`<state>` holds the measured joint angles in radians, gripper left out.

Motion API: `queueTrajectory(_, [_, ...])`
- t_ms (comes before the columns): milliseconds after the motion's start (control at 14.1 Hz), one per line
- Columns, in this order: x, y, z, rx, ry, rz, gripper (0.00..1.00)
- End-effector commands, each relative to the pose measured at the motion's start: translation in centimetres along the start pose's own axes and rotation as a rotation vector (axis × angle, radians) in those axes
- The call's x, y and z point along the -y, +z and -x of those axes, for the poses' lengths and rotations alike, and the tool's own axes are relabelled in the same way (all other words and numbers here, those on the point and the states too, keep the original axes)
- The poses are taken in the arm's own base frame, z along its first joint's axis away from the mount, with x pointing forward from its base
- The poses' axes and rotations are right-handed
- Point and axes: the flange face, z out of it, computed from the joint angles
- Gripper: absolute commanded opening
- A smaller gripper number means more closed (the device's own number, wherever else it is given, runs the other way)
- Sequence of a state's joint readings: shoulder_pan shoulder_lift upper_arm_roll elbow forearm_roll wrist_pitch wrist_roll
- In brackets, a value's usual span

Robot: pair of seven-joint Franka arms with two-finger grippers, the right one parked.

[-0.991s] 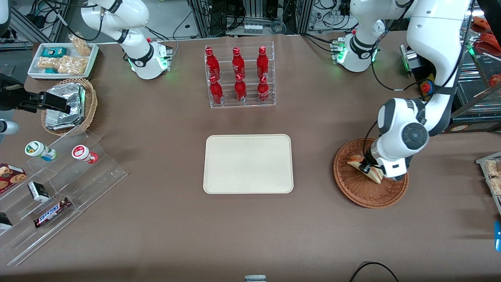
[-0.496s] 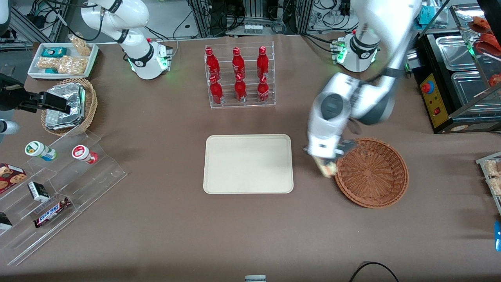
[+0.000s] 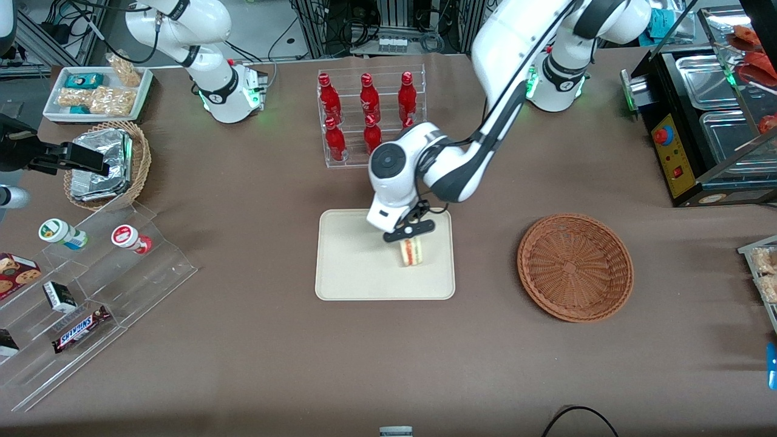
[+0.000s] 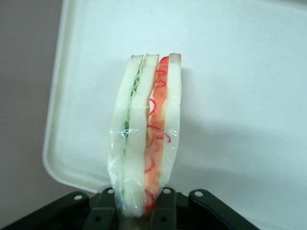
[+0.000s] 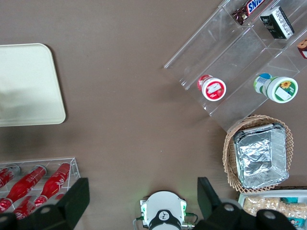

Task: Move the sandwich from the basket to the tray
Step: 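Lift the sandwich and carry it over the white tray, then lower the sandwich onto the tray and open the left gripper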

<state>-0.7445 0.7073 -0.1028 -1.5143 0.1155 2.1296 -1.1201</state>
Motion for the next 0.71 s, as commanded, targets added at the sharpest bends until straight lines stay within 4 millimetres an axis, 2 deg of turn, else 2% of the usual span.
queueTrajectory(0, [-3.1, -1.5, -0.4, -0.040, 0.031, 0.049, 0.29])
queueTrajectory(142, [-3.9, -1.5, -0.4, -0.042, 0.033, 0.064, 0.37])
queueTrajectory(212, [-4.5, -1.6, 0.3, -0.035, 0.045, 0.072, 0.43])
queueTrajectory(283, [-4.6, -1.7, 0.4, -0.033, 0.046, 0.076, 0.59])
queueTrajectory(354, [-4.7, -2.1, 0.2, -0.038, 0.043, 0.082, 0.86])
queueTrajectory(425, [-4.5, -2.4, -0.1, -0.041, 0.040, 0.082, 1.00])
queueTrajectory(566, [-4.1, -3.5, -0.9, -0.051, 0.031, 0.085, 1.00])
queueTrajectory(637, [-3.8, -4.7, -1.2, -0.063, 0.031, 0.092, 1.00])
